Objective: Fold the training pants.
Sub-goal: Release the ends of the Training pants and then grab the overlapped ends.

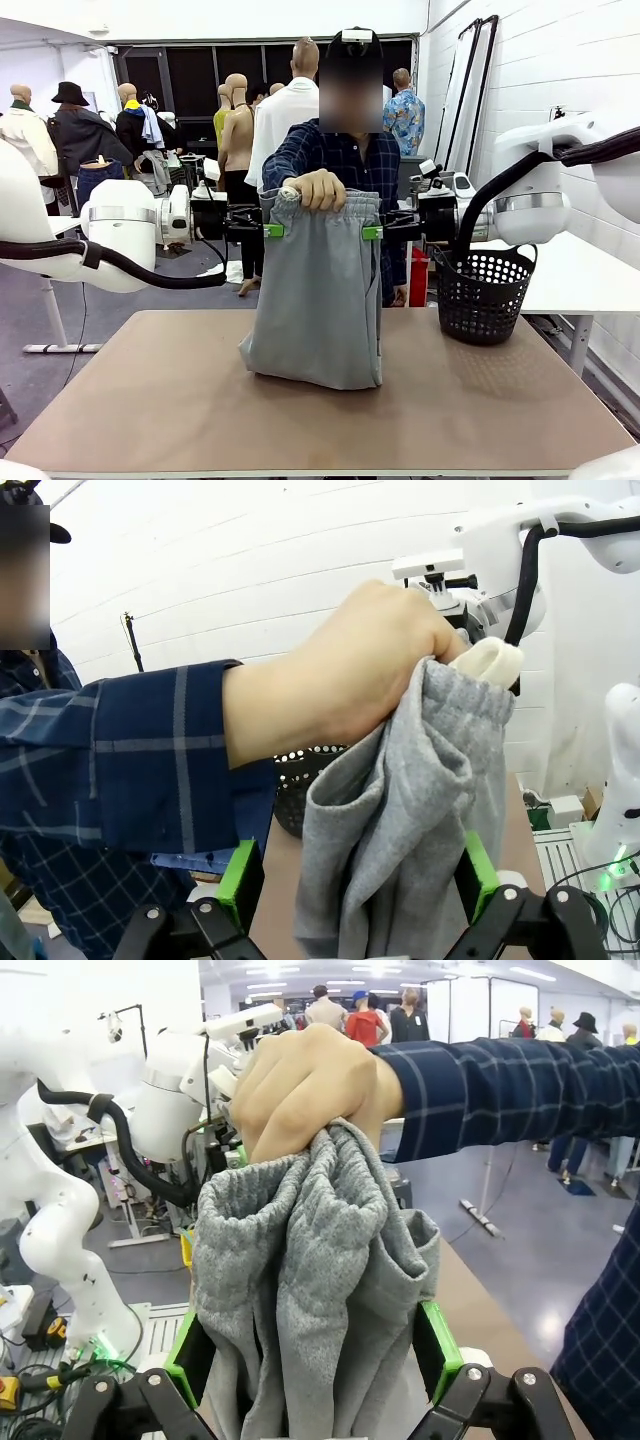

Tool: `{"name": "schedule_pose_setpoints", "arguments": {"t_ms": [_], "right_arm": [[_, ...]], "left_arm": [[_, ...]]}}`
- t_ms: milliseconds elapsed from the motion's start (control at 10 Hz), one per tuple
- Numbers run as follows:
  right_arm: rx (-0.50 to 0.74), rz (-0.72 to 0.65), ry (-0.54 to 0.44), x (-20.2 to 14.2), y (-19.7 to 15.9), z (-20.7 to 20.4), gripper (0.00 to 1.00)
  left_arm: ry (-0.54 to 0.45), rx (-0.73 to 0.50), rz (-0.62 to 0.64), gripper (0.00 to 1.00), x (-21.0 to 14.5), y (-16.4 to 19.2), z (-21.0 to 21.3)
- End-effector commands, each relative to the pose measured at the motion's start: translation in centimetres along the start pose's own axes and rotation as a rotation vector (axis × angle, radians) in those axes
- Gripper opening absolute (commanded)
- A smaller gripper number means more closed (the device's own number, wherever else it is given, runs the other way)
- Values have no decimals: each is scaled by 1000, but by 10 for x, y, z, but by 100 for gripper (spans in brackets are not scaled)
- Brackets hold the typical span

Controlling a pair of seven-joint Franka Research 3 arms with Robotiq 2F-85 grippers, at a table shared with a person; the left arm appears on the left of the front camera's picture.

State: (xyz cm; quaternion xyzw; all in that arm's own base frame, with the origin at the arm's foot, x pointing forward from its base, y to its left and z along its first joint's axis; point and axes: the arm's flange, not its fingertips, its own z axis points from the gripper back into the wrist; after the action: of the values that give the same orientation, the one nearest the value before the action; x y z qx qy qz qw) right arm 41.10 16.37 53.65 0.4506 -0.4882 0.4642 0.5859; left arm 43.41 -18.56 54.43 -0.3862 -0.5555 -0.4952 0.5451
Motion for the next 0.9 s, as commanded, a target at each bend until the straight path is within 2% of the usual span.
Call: {"name": "schedule_pose_setpoints", "arguments": {"t_ms": [0, 400, 700, 800], "right_arm": [[28, -45, -44, -4, 3, -5, 100], [70, -60, -51, -4, 5, -3, 100], [-7, -10, -36, -4, 11, -8, 100], [6, -20, -34, -5, 11, -12, 100]], "left_arm": [[-20, 5, -18, 100, 0, 3, -7], [-13, -35, -7, 100, -1, 3, -6], [-10, -46, -4, 100, -1, 2, -9], [-10, -52, -2, 100, 0, 2, -9]]}}
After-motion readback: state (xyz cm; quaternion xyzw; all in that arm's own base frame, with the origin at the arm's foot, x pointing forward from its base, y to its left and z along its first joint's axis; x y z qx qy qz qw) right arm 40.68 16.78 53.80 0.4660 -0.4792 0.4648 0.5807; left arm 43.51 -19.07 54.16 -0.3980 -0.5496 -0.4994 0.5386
